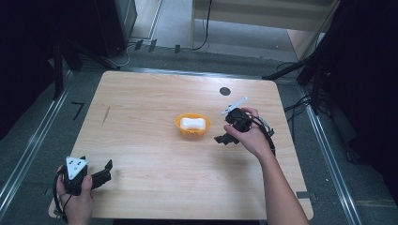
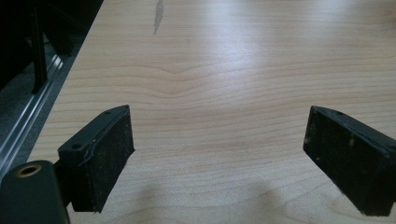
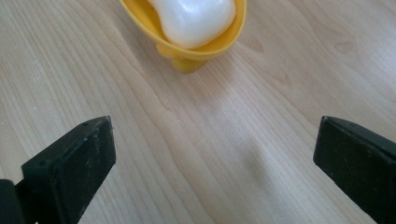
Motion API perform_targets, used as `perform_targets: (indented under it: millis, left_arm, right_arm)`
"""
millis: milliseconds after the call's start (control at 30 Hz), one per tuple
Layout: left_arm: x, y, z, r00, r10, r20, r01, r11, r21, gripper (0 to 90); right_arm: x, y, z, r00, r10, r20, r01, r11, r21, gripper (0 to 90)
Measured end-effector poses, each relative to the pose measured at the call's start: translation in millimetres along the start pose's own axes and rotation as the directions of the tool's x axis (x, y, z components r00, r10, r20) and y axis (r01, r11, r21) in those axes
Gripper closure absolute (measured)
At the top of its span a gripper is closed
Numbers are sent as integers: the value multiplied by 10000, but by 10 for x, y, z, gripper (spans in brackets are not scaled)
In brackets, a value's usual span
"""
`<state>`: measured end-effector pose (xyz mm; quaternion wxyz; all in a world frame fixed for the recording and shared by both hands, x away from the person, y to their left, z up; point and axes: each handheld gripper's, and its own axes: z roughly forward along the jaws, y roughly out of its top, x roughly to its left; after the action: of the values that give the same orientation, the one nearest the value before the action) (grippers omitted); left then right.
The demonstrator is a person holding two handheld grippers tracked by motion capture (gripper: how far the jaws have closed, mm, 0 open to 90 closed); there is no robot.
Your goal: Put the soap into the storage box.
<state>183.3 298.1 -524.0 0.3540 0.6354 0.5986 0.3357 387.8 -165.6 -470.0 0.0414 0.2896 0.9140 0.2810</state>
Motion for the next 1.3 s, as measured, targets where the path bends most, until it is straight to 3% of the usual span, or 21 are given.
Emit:
perform_targets:
  millis: [600, 1300]
  left_arm:
    - [1, -1, -1, 10000, 13, 19, -13, 10000, -15, 90]
    - [-11, -2, 0, 10000, 79, -29, -79, 10000, -18, 91]
  right_arm:
    - [119, -231, 32, 9999, 159, 11, -158, 9997, -193, 0]
    - [159, -747, -126, 9961, 788, 391, -759, 9945, -728, 0]
